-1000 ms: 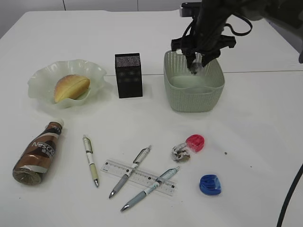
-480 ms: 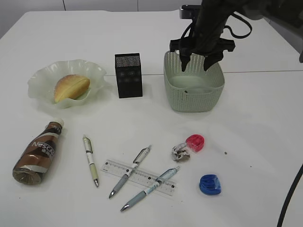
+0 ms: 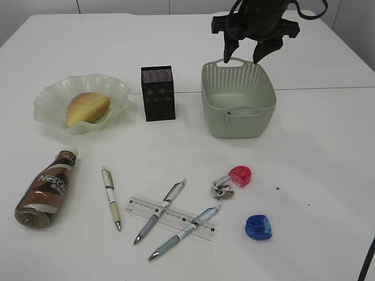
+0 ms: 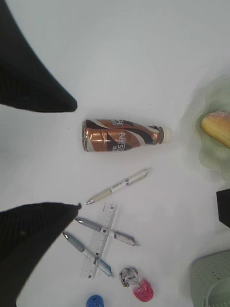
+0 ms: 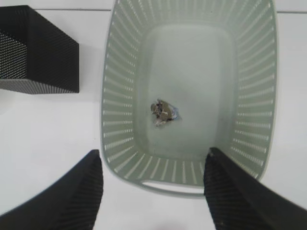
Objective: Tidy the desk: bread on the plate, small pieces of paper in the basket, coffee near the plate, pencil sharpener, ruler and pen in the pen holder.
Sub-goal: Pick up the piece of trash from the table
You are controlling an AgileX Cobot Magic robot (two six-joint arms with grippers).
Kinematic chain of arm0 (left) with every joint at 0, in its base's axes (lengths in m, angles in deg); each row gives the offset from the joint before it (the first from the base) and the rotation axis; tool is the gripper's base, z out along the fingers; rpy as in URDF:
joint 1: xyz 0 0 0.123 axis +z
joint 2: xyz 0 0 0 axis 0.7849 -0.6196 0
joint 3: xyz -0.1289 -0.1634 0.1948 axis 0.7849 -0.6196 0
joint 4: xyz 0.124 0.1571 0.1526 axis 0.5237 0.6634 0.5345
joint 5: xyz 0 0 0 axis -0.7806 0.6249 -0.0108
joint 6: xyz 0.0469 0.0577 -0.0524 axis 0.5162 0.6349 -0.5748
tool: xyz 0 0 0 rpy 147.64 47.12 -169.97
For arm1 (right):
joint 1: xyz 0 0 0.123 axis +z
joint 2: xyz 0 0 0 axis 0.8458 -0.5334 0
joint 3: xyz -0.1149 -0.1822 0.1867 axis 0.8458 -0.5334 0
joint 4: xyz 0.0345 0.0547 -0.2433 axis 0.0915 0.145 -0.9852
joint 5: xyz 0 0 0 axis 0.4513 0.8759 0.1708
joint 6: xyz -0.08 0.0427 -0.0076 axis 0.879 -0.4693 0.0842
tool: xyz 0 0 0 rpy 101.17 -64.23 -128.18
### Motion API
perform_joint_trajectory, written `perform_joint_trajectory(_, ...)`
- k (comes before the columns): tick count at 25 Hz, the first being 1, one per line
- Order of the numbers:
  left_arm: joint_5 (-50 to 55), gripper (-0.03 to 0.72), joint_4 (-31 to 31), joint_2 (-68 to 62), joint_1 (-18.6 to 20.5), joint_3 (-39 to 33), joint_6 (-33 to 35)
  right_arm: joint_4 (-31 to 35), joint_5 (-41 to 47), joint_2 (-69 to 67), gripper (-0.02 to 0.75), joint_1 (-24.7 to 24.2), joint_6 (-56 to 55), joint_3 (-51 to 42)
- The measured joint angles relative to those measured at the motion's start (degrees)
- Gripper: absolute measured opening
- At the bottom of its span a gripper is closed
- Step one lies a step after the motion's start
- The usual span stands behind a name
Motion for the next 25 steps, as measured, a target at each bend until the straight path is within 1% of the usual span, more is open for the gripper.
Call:
perform_joint_trajectory(2,0.0,0.437,0.0,0.0,0.0,0.0,0.0,0.9,0.0,1.7,0.487,0.0,0.3,-2.5)
perform_joint_trajectory(8,0.0,0.434,0.0,0.0,0.0,0.0,0.0,1.6,0.0,8.5,0.489,1.7,0.5,-13.8)
perform_joint_trajectory(10,0.0,0.434,0.0,0.0,0.0,0.0,0.0,2.0,0.0,10.9,0.489,3.0,0.3,-18.4)
perform_joint_trajectory(13,0.0,0.434,0.0,0.0,0.0,0.0,0.0,2.1,0.0,13.1,0.489,5.8,-1.2,-23.0)
perform_joint_trajectory(17,0.0,0.434,0.0,0.0,0.0,0.0,0.0,2.4,0.0,13.6,0.489,9.9,-3.0,-26.9)
perform_joint_trajectory(20,0.0,0.434,0.0,0.0,0.0,0.0,0.0,2.6,-0.1,13.6,0.489,11.8,-4.4,-28.2)
perform_joint_trajectory(25,0.0,0.434,0.0,0.0,0.0,0.0,0.0,2.7,-0.2,13.6,0.489,12.2,-5.2,-29.8)
